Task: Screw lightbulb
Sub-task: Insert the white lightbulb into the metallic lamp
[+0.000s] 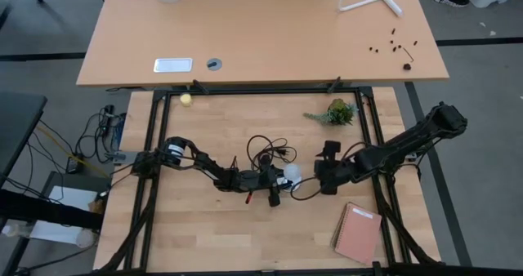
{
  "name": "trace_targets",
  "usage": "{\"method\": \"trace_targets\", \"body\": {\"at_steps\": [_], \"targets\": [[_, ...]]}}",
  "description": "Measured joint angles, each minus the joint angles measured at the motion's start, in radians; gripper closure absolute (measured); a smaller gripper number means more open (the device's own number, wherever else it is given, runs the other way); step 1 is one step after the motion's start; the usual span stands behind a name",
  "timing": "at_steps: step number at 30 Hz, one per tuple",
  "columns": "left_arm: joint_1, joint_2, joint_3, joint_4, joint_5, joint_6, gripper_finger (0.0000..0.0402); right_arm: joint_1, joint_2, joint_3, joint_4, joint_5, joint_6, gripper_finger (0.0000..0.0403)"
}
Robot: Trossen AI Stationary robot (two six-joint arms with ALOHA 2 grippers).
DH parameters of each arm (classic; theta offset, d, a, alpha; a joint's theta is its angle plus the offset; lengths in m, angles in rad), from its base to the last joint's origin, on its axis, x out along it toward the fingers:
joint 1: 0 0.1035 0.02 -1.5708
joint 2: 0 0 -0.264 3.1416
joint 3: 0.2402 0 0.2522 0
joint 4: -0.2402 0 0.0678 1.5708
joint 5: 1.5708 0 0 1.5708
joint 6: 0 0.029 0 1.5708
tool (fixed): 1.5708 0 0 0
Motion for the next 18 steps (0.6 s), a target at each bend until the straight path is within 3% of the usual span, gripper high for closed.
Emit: {"method": "trace_targets", "body": {"at_steps": [11, 18], "targets": [[0.025, 0.0, 0.0, -0.022, -0.003, 0.002, 0.0203, 0.0, 0.0, 0.171, -0.262, -0.049, 0.028, 0.0055], [0.027, -0.002, 0.0, -0.031, -0.002, 0.0, 0.0203, -0.015, 0.0, 0.266, -0.369, -0.081, -0.042, 0.0055]]}}
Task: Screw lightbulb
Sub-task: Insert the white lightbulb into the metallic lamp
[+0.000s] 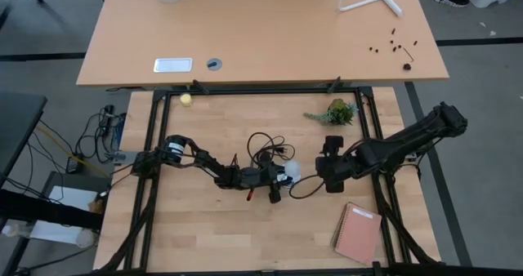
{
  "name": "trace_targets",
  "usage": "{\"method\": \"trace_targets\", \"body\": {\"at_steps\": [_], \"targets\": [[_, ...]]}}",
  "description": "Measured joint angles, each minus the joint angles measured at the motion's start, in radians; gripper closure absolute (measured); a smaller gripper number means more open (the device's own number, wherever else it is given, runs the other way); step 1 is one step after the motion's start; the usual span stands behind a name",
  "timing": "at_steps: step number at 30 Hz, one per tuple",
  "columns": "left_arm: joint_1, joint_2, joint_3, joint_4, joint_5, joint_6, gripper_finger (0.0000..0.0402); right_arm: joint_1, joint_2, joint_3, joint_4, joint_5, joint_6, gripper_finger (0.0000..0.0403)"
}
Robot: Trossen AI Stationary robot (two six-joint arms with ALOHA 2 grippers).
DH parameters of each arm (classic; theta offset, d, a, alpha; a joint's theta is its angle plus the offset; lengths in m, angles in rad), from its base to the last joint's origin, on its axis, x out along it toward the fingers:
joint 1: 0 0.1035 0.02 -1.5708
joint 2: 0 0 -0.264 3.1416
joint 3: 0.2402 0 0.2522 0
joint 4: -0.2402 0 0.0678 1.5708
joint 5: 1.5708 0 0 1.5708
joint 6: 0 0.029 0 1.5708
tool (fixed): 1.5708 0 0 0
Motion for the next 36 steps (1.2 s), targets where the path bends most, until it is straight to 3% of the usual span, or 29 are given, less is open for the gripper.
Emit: {"method": "trace_targets", "body": {"at_steps": [7, 19, 23, 36], "targets": [[0.0, 0.0, 0.0, -0.001, 0.0, 0.0, 0.0203, -0.073, 0.027, 0.139, -0.079, -0.106, -0.173, 0.0055], [0.001, 0.0, 0.0, -0.002, 0.003, 0.004, 0.0203, -0.184, 0.325, 0.41, -0.133, -0.181, -0.621, 0.0055], [0.001, 0.0, 0.0, -0.002, 0.003, 0.0, 0.0203, -0.211, 0.378, 0.444, -0.134, -0.255, -0.692, 0.0055], [0.001, 0.001, 0.0, -0.002, 0.002, -0.006, 0.0203, -0.207, 0.488, 0.525, -0.058, -0.324, -0.857, 0.0055]]}}
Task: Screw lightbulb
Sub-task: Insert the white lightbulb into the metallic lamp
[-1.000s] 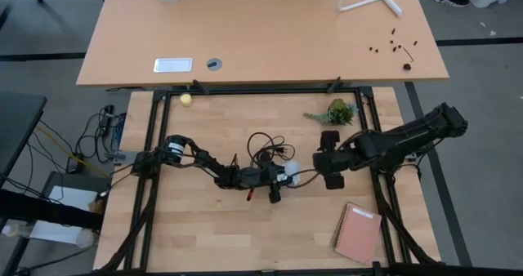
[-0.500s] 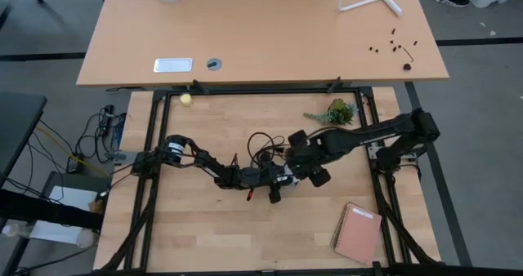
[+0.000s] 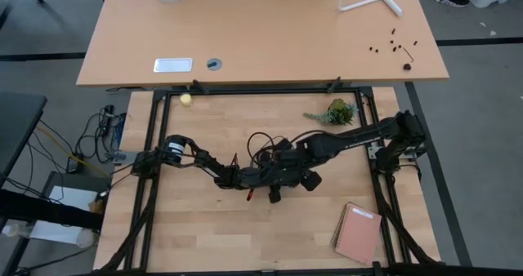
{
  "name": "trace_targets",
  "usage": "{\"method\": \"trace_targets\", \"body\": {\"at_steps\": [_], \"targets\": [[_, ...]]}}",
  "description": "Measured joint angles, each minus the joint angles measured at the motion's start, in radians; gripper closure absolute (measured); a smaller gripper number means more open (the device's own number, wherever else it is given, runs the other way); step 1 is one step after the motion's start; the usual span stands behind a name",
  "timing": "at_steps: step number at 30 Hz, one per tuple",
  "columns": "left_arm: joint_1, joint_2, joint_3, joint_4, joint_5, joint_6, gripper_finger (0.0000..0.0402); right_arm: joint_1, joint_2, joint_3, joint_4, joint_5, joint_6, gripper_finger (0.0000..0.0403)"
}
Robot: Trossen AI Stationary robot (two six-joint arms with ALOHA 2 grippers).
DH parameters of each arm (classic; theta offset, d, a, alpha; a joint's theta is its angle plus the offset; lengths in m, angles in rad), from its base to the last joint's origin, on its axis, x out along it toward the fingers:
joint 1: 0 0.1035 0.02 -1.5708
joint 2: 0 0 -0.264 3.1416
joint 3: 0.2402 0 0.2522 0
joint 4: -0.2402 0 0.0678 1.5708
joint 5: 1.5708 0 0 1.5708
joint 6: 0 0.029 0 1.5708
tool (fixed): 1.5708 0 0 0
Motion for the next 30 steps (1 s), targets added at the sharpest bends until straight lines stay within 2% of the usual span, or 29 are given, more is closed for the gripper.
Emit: {"method": "trace_targets", "body": {"at_steps": [13, 23, 27, 30], "targets": [[0.0, 0.001, 0.0, 0.0, 0.0, -0.001, 0.0203, -0.016, 0.026, -0.001, -0.001, -0.028, 0.029, 0.0062], [0.003, 0.001, 0.0, 0.0, 0.0, -0.002, 0.0203, -0.022, 0.046, -0.002, -0.018, -0.032, 0.15, 0.0149], [0.004, 0.001, 0.0, 0.0, 0.001, -0.003, 0.0203, -0.022, 0.046, -0.002, -0.018, -0.033, 0.238, 0.0148], [0.005, 0.001, 0.0, 0.0, 0.0, -0.008, 0.0203, -0.022, 0.046, -0.002, -0.018, -0.033, 0.32, 0.0129]]}}
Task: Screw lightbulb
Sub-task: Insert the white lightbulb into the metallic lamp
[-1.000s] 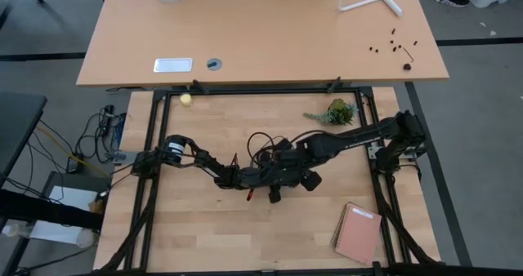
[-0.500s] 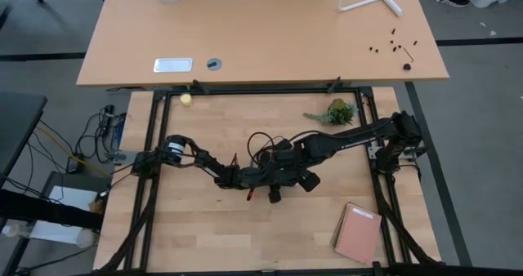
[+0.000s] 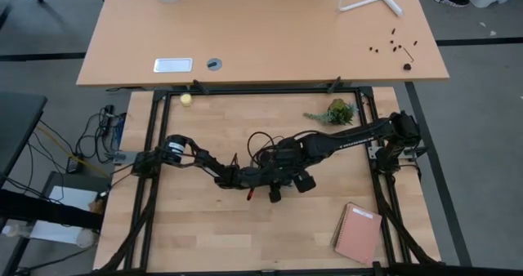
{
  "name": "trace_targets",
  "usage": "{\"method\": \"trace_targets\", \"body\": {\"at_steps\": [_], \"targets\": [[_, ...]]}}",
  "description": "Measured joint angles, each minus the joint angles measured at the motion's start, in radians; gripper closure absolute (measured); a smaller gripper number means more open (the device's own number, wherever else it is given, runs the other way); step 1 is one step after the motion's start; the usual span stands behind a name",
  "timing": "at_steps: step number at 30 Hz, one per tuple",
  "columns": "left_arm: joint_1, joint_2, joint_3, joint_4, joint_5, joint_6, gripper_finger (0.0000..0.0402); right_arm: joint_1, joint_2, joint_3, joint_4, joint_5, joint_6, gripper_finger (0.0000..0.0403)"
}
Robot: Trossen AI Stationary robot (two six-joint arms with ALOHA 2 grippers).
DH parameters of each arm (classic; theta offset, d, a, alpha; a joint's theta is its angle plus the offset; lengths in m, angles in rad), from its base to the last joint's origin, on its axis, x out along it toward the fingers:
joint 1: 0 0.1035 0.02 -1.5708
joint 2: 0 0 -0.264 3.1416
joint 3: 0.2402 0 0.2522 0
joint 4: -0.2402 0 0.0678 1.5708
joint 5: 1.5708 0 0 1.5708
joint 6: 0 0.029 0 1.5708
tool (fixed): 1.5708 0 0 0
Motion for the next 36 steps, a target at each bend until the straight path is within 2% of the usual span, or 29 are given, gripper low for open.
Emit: {"method": "trace_targets", "body": {"at_steps": [4, 12, 17, 23, 36], "targets": [[0.002, 0.0, 0.0, 0.0, 0.0, -0.012, 0.0203, -0.004, 0.0, 0.0, 0.007, -0.002, 0.111, 0.0119], [0.003, 0.0, 0.0, 0.0, -0.009, -0.013, 0.0203, -0.034, 0.001, 0.0, 0.026, -0.016, 0.431, 0.0138], [0.003, 0.0, 0.0, 0.0, -0.009, -0.014, 0.0203, -0.036, 0.002, 0.0, 0.032, -0.015, 0.571, 0.0118], [0.002, 0.0, 0.0, 0.0, -0.01, -0.016, 0.0203, -0.023, 0.002, 0.0, 0.062, -0.012, 0.576, 0.0088], [0.002, 0.0, 0.0, 0.0, -0.009, -0.015, 0.0203, -0.019, -0.016, 0.0, 0.045, -0.053, 0.47, 0.0025]]}}
